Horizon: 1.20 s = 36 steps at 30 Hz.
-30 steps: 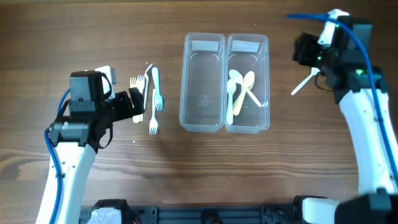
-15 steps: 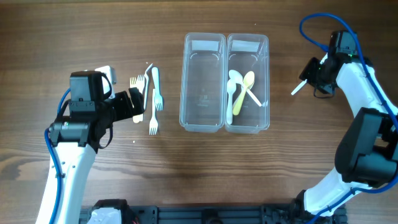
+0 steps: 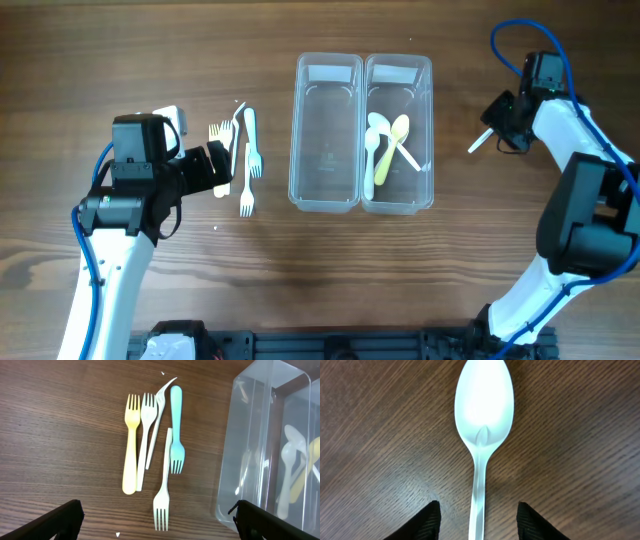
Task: Pack container
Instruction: 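Lower the right gripper onto the last white spoon and grasp it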
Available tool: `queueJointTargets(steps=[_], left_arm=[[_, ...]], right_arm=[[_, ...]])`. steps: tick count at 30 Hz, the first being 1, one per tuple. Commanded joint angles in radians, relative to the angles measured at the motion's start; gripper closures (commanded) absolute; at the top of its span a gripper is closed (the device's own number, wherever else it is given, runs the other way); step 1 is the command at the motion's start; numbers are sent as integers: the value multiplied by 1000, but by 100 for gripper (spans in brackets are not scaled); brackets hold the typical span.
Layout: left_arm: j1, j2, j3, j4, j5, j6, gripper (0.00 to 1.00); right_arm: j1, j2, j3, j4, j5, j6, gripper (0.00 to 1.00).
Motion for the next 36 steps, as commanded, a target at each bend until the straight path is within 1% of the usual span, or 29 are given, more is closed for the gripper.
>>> queueJointTargets(steps=[1, 8, 14, 17, 19, 21, 23, 28, 30, 33, 35, 36], left_arm=[[8, 6, 20, 2, 15, 16, 0], [8, 6, 20, 2, 16, 16, 0], [8, 6, 20, 2, 16, 16, 0], [8, 6, 20, 2, 16, 16, 0], [8, 6, 20, 2, 15, 16, 0], [8, 6, 20, 2, 16, 16, 0], [8, 6, 20, 2, 15, 16, 0], [8, 6, 20, 2, 15, 16, 0], [8, 6, 20, 2, 15, 16, 0], [8, 6, 20, 2, 16, 16, 0], [8, 6, 20, 2, 16, 16, 0], [8, 6, 20, 2, 15, 16, 0]], right_arm=[[0, 24, 3, 14, 25, 48, 55], [1, 36, 3, 24, 39, 47, 60], [1, 75, 3, 3, 62, 41, 60], [1, 94, 3, -21, 70, 40, 61], [1, 101, 3, -65, 114, 40, 61], [1, 103, 3, -89, 143, -7, 61], [1, 103, 3, -110, 146, -41, 67], [1, 103, 3, -127, 148, -41, 71], [1, 103, 3, -127, 148, -43, 76], [1, 103, 3, -103, 125, -109, 79], [1, 103, 3, -58, 40, -222, 80], [1, 103, 3, -44, -6, -250, 84]])
